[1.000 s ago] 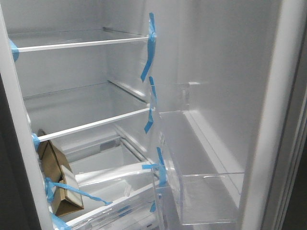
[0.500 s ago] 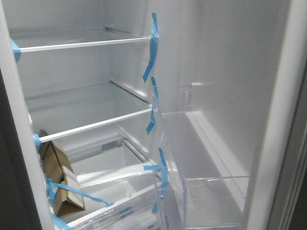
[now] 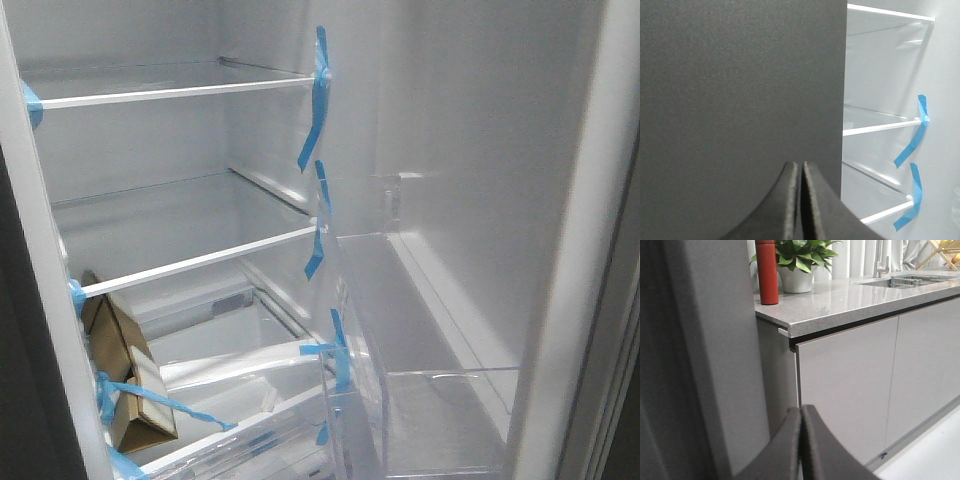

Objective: Close fridge door

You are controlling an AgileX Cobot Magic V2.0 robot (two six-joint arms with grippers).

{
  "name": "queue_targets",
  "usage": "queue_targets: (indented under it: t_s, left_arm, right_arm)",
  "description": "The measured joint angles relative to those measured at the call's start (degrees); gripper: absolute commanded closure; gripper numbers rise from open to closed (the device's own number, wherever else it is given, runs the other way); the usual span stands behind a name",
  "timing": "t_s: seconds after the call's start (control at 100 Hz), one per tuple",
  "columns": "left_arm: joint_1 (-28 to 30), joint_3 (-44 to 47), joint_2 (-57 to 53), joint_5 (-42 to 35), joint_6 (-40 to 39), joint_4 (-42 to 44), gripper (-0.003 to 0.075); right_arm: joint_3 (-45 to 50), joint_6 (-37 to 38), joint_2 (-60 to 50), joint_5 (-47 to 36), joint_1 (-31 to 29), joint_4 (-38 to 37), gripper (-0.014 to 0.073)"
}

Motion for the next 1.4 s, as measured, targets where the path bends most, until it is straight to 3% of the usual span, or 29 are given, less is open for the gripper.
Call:
queue_targets:
  t_s: [0.16,0.35,0.75,0.92,1.16,1.4]
  left_arm:
    - [0.00,0.00,0.00,0.00,0.00,0.00,0.0740]
    - [0.00,0.00,0.00,0.00,0.00,0.00,0.0740]
    - [0.00,0.00,0.00,0.00,0.00,0.00,0.0740]
    - [0.00,0.00,0.00,0.00,0.00,0.00,0.0740]
    - [0.00,0.00,0.00,0.00,0.00,0.00,0.0740]
    - [0.00,0.00,0.00,0.00,0.00,0.00,0.0740]
  right_arm:
    - [-2.95,0.00,0.00,7.83,0.00,2.39,0.0639]
    - [-15.40,0.00,3.89,14.07,-0.11,2.83,0.0639]
    - [-40.34,0.12,22.22,19.84,-0.11,2.73,0.0639]
    - [-45.91,6.11,27.22,20.20,-1.99,3.52,0.0639]
    - [-46.79,8.36,33.01,20.62,-9.21,14.12,0.0639]
    - [-46.79,6.45,38.98,16.90,-13.21,32.05,0.0639]
